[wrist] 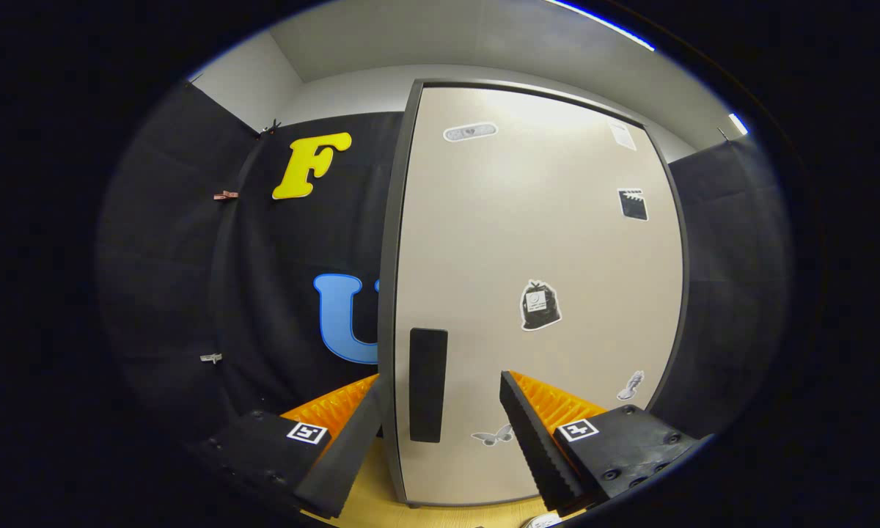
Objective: Open the shoe cabinet door, grab the shoes and put them into the shoe cabinet, then close the shoe cabinet door.
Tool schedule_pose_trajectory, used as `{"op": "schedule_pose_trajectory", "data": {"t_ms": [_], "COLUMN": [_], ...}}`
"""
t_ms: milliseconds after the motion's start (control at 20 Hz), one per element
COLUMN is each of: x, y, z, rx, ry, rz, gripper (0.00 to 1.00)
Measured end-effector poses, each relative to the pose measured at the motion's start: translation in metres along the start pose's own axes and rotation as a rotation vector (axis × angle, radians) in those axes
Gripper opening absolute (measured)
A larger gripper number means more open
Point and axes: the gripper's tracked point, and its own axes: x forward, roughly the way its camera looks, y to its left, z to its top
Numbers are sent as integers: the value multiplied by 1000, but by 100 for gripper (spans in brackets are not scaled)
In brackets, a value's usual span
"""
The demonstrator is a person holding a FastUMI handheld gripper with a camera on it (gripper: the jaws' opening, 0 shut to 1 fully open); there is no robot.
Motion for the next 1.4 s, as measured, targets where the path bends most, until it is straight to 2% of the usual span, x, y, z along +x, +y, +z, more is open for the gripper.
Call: {"op": "schedule_pose_trajectory", "data": {"t_ms": [300,450,500,600,650,700,800,850,1050,1300,1350,1400], "x": [32,45,47,46,49,50,51,50,48,50,47,49], "y": [6,7,9,12,14,16,15,15,14,15,15,16], "z": [-21,-29,-31,-33,-31,-33,-28,-33,-32,-35,-35,-35], "rx": [8,48,69,95,100,93,76,80,101,88,97,89], "ry": [54,87,101,117,115,125,119,124,134,155,160,162], "rz": [4,2,7,-1,5,4,-13,-16,-6,21,22,31], "gripper": [95,87,76,68,68,50,47,37,36,18,18,12]}}
